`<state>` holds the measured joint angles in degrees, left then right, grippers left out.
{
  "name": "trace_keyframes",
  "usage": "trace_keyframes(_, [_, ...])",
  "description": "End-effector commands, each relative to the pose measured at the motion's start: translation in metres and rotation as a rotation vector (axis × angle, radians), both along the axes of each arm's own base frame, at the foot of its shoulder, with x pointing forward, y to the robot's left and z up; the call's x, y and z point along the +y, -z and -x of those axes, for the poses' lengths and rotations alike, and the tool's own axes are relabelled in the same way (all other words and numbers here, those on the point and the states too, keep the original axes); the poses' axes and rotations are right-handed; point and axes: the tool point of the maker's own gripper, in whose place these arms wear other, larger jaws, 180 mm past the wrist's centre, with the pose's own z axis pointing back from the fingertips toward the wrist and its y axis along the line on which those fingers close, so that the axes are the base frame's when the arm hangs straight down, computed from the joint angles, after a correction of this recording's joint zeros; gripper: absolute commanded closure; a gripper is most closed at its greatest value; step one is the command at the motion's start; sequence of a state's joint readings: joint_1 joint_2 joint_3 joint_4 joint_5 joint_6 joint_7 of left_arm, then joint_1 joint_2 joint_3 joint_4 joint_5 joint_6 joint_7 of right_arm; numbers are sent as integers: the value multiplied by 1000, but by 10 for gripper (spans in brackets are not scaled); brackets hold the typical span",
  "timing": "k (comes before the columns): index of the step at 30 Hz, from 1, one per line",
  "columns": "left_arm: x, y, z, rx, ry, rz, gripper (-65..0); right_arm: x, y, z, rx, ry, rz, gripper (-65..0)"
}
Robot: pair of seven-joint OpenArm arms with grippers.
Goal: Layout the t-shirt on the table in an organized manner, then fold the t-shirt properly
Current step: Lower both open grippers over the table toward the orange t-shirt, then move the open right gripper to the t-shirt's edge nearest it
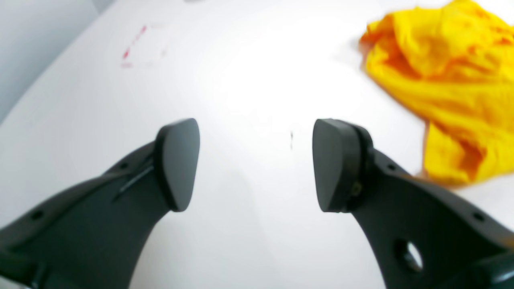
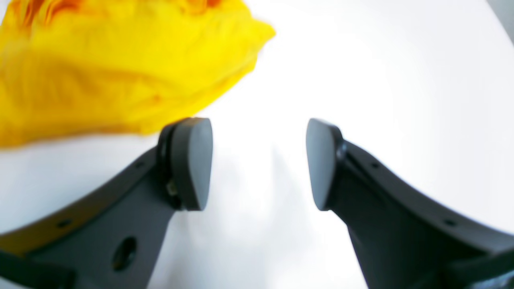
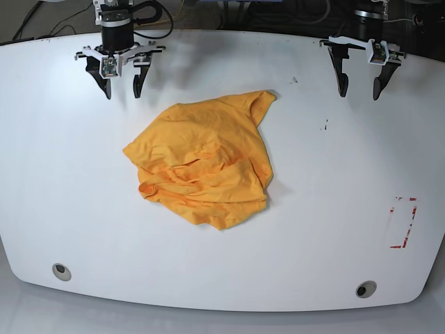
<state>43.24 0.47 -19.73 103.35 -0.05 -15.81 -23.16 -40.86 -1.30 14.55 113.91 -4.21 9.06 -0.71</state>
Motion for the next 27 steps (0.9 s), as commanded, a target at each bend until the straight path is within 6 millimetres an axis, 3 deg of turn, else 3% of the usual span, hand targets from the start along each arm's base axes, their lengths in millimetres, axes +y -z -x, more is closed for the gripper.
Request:
trace_keyframes(1, [1, -6, -6, -15, -3, -1, -415, 1, -20, -18, -90, -4, -1, -360])
trace_keyframes(14, [3, -8, -45, -9, -16, -1, -415, 1, -30, -86, -47, -12, -16, -360])
trace_keyframes(27, [-25, -2, -58, 23, 77, 18, -416, 7, -38, -113, -13, -56, -16, -360])
